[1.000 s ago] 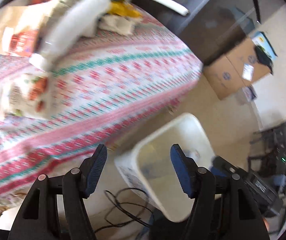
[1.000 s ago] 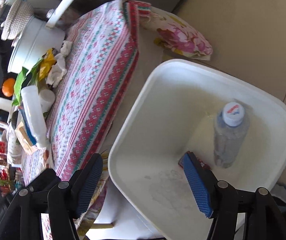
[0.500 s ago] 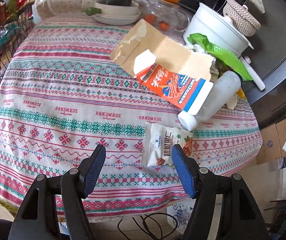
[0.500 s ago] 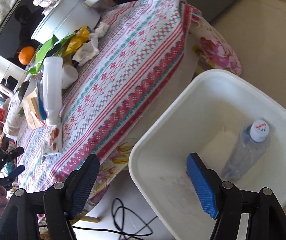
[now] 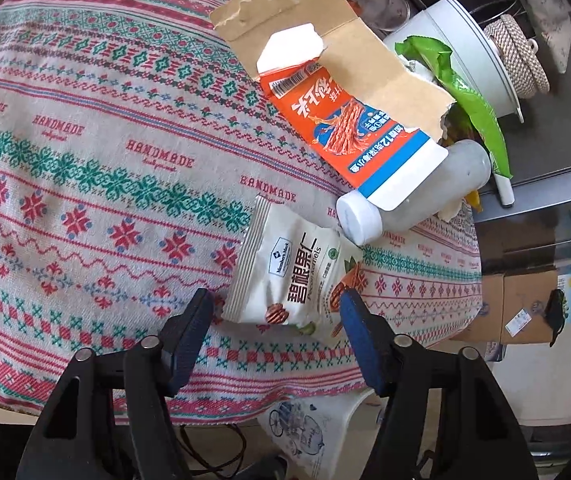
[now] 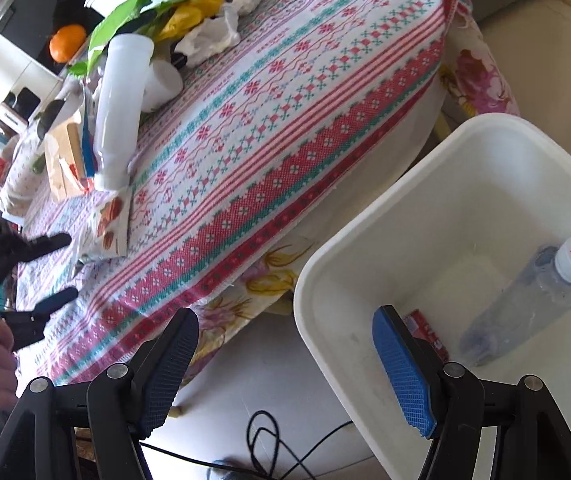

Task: Collect trash
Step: 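Grasp the white snack packet with the left tool while the right tool reaches the white plastic bottle, then close the right tool on the white plastic bottle and lift it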

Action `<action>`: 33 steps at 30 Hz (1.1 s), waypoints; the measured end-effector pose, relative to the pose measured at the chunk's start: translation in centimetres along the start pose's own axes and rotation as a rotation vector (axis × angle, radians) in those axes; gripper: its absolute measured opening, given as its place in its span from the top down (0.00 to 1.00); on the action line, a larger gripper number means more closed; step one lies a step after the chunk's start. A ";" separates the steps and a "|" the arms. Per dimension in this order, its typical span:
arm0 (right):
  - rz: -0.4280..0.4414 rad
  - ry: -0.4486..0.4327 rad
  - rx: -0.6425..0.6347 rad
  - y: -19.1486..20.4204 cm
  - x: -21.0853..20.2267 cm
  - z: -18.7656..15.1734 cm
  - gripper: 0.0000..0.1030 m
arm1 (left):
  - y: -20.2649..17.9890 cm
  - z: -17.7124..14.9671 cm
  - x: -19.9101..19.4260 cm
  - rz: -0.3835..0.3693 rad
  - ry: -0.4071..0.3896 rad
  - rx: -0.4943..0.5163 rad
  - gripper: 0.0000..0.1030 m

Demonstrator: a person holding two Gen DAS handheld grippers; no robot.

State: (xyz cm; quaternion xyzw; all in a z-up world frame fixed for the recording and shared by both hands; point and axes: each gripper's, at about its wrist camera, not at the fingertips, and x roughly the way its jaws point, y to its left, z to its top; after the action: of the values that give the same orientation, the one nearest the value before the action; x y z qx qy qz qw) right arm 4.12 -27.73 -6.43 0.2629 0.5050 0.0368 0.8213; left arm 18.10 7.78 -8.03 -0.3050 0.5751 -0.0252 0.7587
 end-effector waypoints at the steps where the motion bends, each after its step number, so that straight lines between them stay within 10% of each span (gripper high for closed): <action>1: -0.004 0.003 -0.005 0.1 0.2 -0.1 0.25 | -0.5 0.1 0.4 0.025 -0.005 0.024 0.53; 4: -0.012 0.011 -0.016 0.3 0.7 -0.2 0.25 | -1.8 0.0 1.0 0.077 -0.017 0.095 0.80; 11: 0.011 0.027 0.000 0.4 1.6 0.4 0.25 | -2.1 0.4 -1.9 0.018 -0.097 0.109 0.96; 24: 0.075 -0.105 -0.180 7.9 3.7 5.9 0.25 | 0.3 1.7 -8.5 -0.036 -0.212 0.163 1.00; 33: 0.184 -0.130 -0.074 11.1 9.2 11.8 0.25 | 1.7 2.4 -9.4 -0.077 -0.215 0.158 1.00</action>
State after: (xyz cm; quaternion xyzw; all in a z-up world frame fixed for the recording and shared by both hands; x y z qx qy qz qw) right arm 20.94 -19.88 -4.58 0.2796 0.4229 0.1136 0.8544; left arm 16.53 13.88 -0.43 -0.2668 0.4749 -0.0667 0.8360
